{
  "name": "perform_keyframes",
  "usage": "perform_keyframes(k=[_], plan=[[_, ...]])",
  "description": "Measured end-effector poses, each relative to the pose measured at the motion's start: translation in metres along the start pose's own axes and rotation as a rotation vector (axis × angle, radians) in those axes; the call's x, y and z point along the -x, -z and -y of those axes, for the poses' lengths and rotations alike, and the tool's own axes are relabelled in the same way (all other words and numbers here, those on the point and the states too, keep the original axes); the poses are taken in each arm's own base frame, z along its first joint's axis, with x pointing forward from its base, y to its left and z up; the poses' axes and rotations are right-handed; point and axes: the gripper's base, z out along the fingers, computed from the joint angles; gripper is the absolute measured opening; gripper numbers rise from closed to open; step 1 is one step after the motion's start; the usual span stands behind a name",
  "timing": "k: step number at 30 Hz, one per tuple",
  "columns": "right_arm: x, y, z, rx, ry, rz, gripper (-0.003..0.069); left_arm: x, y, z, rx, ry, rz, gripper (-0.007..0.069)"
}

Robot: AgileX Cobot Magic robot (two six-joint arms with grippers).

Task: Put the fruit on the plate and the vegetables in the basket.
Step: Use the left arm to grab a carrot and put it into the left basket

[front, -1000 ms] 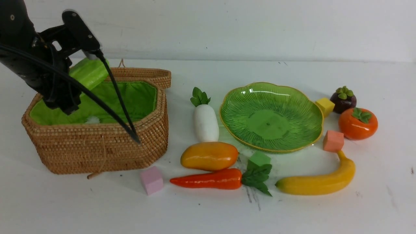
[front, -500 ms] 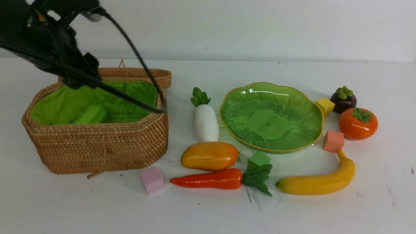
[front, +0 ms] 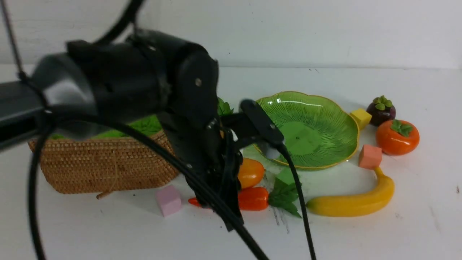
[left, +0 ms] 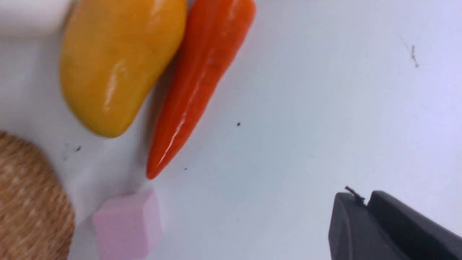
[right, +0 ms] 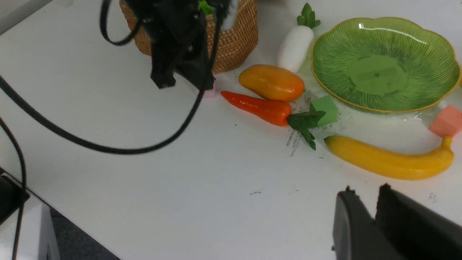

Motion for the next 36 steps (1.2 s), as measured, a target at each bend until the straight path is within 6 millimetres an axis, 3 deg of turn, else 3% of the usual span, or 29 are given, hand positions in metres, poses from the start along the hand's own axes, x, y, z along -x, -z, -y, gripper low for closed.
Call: perform_keyframes(k=[1,4,7,11,36], plan=[[-0.002,0.001,0.000,0.000,0.001,-0.005,0.0115,0.002,-0.014,0.000,-0.013,-0.052,-0.025,0.0169],[-0.004,0.004,0.000,-0.003,0.004,-0.013,0.0115,0.007,-0.036,-0.003,-0.016,-0.133,-0.032,0.0308],[-0.006,0.005,0.000,-0.006,0.006,-0.017,0.0118,0.011,-0.055,-0.009,0.011,-0.195,-0.023,0.0398],[-0.007,0.005,0.000,-0.013,0.009,-0.036,0.0118,0.014,-0.075,-0.017,0.067,-0.263,-0.022,0.0459],[-0.008,0.005,0.001,-0.024,0.013,-0.046,0.0128,0.014,-0.122,-0.035,0.200,-0.430,-0.085,0.0460]])
